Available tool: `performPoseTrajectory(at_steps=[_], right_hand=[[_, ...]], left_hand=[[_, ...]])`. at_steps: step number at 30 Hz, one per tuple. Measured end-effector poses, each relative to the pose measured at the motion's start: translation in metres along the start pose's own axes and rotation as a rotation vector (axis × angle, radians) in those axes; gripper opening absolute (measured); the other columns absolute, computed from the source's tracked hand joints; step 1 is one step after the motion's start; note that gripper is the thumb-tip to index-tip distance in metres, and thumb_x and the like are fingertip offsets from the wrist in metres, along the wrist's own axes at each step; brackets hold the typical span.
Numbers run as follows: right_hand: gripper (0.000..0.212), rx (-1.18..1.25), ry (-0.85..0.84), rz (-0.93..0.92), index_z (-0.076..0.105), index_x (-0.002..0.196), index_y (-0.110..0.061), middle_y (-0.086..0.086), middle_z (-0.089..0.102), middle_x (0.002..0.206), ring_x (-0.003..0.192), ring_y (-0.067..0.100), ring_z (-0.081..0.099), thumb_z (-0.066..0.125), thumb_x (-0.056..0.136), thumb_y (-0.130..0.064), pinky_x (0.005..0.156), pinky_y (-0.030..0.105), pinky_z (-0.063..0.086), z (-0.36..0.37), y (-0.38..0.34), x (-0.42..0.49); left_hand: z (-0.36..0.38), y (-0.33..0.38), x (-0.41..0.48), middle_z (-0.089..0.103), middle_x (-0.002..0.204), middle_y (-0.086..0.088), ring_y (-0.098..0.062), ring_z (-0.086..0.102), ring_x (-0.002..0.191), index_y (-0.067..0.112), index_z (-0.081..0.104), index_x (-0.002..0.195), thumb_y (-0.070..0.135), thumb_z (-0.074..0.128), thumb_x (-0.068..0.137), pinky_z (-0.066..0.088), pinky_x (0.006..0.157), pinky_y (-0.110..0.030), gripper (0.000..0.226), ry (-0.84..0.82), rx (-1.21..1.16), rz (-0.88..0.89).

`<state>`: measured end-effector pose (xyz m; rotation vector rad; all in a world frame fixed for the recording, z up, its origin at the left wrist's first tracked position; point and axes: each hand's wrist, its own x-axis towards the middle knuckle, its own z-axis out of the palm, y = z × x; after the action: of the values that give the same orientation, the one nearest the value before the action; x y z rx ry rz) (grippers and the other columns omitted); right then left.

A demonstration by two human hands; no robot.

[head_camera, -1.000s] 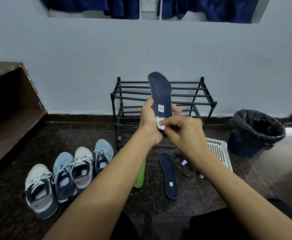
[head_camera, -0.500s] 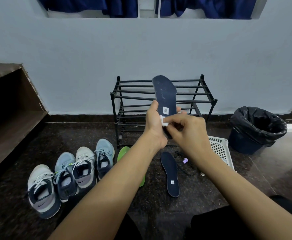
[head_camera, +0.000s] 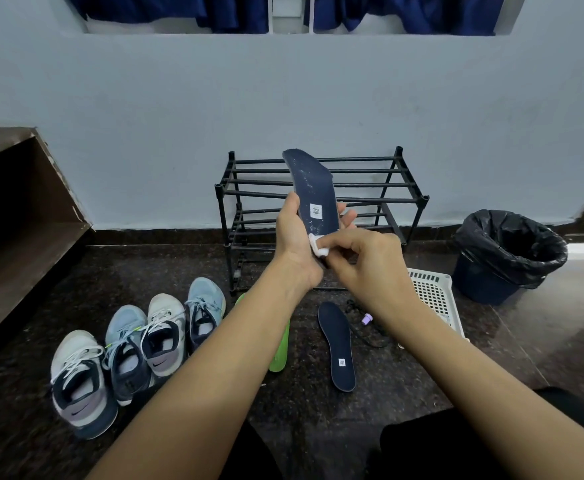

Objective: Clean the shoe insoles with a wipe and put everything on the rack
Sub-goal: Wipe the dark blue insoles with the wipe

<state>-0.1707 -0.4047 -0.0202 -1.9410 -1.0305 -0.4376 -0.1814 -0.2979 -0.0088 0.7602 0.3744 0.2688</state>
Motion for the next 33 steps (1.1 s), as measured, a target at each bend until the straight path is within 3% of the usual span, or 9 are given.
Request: performPoseTrajectory(at_steps=[2, 6, 10, 14, 19, 24, 28, 33], right_hand=[[0.019, -0.029, 0.058, -0.028, 0.076, 0.082, -0.012, 0.005, 0.073, 0.076, 0.065, 0.022, 0.067, 0.062, 0.073, -0.005, 0.066, 0.022, 0.047, -0.002, 0.002, 0.003], [0.018, -0.061, 0.068, 0.003, 0.077, 0.082, -0.012, 0.006, 0.073, 0.075, 0.064, 0.023, 0.067, 0.067, 0.073, 0.0, 0.065, 0.01, 0.042, -0.006, 0.003, 0.004], [0.018, -0.042, -0.059, 0.085, 0.077, 0.088, -0.015, 0.006, 0.074, 0.08, 0.071, 0.02, 0.067, 0.07, 0.078, -0.002, 0.068, 0.001, 0.04, -0.01, 0.005, 0.003], [0.017, -0.073, -0.111, 0.054, 0.077, 0.087, -0.017, 0.004, 0.074, 0.079, 0.07, 0.018, 0.068, 0.071, 0.077, -0.004, 0.071, 0.013, 0.044, -0.012, 0.004, -0.002], [0.018, -0.072, -0.033, -0.01, 0.076, 0.085, -0.014, 0.004, 0.074, 0.078, 0.069, 0.023, 0.069, 0.068, 0.076, -0.002, 0.068, 0.035, 0.054, -0.01, 0.007, -0.004], [0.019, -0.126, 0.034, -0.049, 0.076, 0.079, -0.012, 0.006, 0.073, 0.076, 0.064, 0.027, 0.067, 0.064, 0.071, 0.001, 0.064, 0.03, 0.054, -0.012, 0.007, -0.002], [0.018, -0.109, -0.003, 0.041, 0.077, 0.084, -0.013, 0.009, 0.073, 0.075, 0.068, 0.026, 0.068, 0.069, 0.075, 0.001, 0.068, 0.019, 0.046, -0.013, 0.006, -0.005], [0.015, -0.146, -0.094, 0.089, 0.076, 0.089, -0.017, 0.008, 0.073, 0.08, 0.076, 0.029, 0.067, 0.067, 0.081, -0.008, 0.075, 0.035, 0.053, -0.012, 0.005, -0.005]], left_hand=[[0.004, -0.006, -0.003, 0.069, 0.074, -0.01, -0.021, 0.069, 0.072, 0.004, 0.066, 0.086, 0.053, 0.029, 0.101, 0.056, 0.067, -0.029, 0.063, -0.024, 0.039, -0.023], [0.009, -0.009, -0.003, 0.069, 0.07, -0.009, -0.021, 0.068, 0.07, 0.006, 0.068, 0.078, 0.05, 0.031, 0.1, 0.055, 0.067, -0.028, 0.061, -0.046, 0.061, -0.063], [0.008, -0.001, 0.003, 0.064, 0.083, -0.011, -0.024, 0.069, 0.073, 0.005, 0.064, 0.097, 0.044, 0.033, 0.1, 0.057, 0.066, -0.03, 0.051, -0.027, 0.007, -0.03], [0.005, 0.004, 0.006, 0.062, 0.086, -0.012, -0.026, 0.069, 0.075, 0.004, 0.062, 0.106, 0.044, 0.032, 0.101, 0.058, 0.071, -0.033, 0.05, -0.03, 0.005, -0.002], [0.007, -0.01, 0.0, 0.068, 0.082, -0.01, -0.023, 0.07, 0.075, 0.006, 0.067, 0.09, 0.052, 0.031, 0.101, 0.055, 0.073, -0.034, 0.06, -0.048, 0.103, -0.01], [0.008, -0.019, -0.004, 0.068, 0.076, -0.006, -0.022, 0.066, 0.076, 0.01, 0.068, 0.078, 0.05, 0.03, 0.101, 0.052, 0.073, -0.031, 0.06, -0.062, 0.145, -0.047], [0.01, -0.011, -0.001, 0.065, 0.085, -0.01, -0.024, 0.069, 0.076, 0.007, 0.066, 0.093, 0.047, 0.033, 0.1, 0.056, 0.066, -0.03, 0.052, -0.052, 0.096, -0.038], [0.008, -0.006, 0.004, 0.063, 0.086, -0.012, -0.025, 0.07, 0.074, 0.006, 0.063, 0.103, 0.045, 0.035, 0.101, 0.057, 0.061, -0.028, 0.049, -0.015, 0.034, 0.002]])
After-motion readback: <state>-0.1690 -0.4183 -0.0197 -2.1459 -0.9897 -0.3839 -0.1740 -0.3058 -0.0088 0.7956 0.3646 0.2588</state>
